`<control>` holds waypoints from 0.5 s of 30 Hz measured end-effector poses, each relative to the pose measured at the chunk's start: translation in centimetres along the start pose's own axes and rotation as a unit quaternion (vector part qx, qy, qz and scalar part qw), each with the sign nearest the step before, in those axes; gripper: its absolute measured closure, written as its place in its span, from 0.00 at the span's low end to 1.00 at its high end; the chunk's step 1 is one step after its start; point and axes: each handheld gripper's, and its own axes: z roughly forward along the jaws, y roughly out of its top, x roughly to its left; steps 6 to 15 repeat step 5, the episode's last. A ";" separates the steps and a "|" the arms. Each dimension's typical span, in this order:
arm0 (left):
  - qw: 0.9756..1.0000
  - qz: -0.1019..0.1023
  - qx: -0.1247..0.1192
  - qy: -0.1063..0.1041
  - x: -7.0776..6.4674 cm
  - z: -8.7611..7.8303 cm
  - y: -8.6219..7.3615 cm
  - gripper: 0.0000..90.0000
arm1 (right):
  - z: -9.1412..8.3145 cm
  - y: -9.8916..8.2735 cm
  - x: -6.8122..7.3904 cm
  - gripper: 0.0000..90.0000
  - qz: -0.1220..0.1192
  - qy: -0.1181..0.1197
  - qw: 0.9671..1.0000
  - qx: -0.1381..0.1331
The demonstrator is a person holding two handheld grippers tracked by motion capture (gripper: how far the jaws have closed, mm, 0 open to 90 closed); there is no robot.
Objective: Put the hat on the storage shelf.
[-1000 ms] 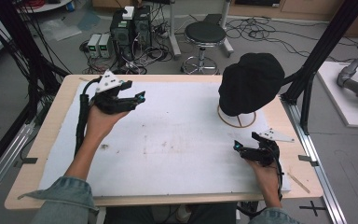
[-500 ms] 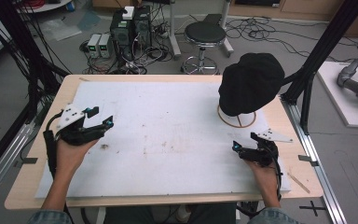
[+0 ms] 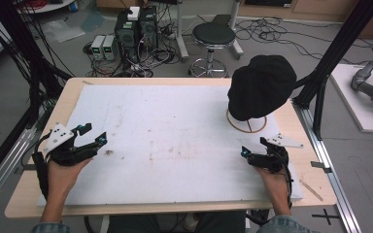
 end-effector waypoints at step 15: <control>1.000 -0.003 0.004 0.002 0.2 0.1 -0.7 0.39 | 0.0 0.0 0.2 0.15 -0.007 0.002 1.000 0.002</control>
